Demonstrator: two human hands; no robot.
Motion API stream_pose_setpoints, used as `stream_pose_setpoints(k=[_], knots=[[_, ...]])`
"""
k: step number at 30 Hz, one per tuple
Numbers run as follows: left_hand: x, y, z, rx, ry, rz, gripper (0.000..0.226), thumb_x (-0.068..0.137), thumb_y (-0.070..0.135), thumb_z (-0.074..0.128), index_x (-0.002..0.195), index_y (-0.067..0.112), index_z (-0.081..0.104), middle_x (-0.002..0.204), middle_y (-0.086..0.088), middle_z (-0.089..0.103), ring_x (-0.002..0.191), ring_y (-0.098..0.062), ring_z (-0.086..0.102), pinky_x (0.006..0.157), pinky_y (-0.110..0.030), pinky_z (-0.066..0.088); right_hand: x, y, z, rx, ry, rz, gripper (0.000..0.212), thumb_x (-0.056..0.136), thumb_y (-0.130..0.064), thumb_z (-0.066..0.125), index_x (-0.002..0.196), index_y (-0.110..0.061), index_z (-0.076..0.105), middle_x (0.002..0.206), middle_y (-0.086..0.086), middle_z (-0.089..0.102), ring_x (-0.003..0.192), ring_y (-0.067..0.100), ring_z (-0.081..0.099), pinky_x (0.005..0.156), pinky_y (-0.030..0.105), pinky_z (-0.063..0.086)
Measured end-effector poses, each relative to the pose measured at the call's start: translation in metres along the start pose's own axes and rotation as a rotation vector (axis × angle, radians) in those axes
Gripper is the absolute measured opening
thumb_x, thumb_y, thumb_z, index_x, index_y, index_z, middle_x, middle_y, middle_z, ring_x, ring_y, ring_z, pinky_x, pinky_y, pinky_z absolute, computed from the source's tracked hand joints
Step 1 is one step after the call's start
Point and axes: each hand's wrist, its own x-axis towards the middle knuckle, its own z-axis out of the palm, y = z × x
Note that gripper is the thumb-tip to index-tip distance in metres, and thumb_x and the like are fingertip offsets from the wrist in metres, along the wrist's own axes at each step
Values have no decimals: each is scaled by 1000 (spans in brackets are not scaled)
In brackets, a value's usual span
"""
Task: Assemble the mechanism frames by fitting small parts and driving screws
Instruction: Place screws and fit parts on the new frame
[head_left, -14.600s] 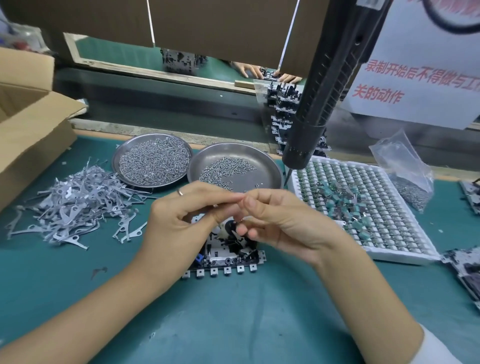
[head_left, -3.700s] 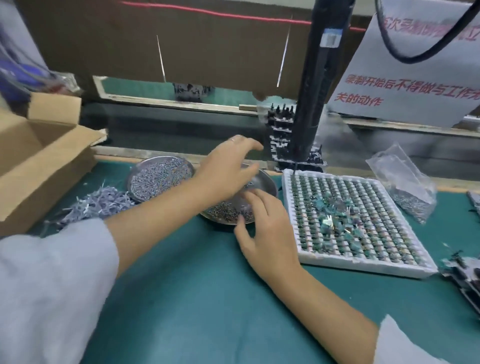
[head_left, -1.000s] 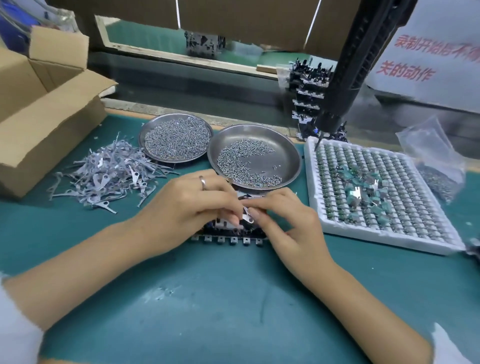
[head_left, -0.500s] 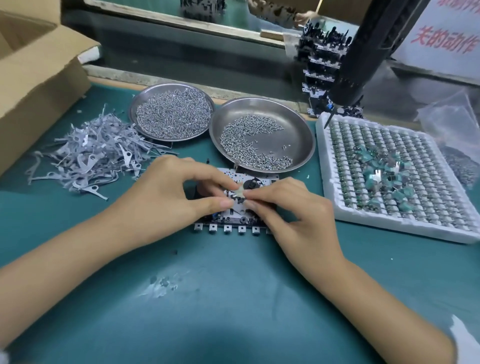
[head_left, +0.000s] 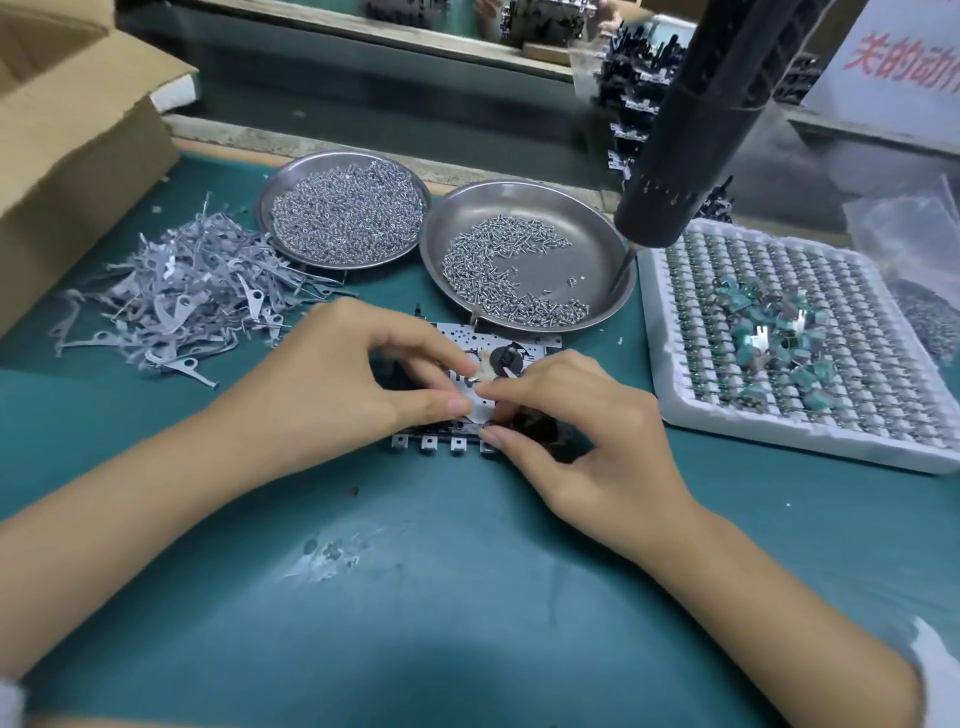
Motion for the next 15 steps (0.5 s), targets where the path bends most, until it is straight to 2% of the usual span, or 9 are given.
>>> stream_pose_setpoints(k=[4,9,12,15], knots=[[-2,0,1,-28,32,-39,19,66,22,83,79,32,73,68,12,72,64,5,66,69,-13,52,0,0,0,-12,3,-13,22,77,-4,76,99,-5,72,77,2,68,77,20,58,78,37,49],[-1,1,-1,-35,24,-58,21,63,22,85,79,29,73,67,11,72,63,6,64,67,-7,48,-2,-1,1,-55,5,-28,19,79,-4,73,98,-4,72,78,3,67,77,21,58,76,34,48],[0,2,-2,-57,-11,-57,20,65,21,83,81,28,73,68,11,73,64,7,64,66,-5,46,-3,-2,3,-89,20,-36,20,80,-3,71,100,-3,71,81,3,68,79,21,57,76,28,48],[0,1,-1,-63,-30,-64,21,64,31,80,84,30,73,69,12,73,65,7,64,70,-8,48,-3,-4,5,-94,40,-26,20,80,-2,70,100,-3,71,80,3,68,78,22,56,74,23,47]])
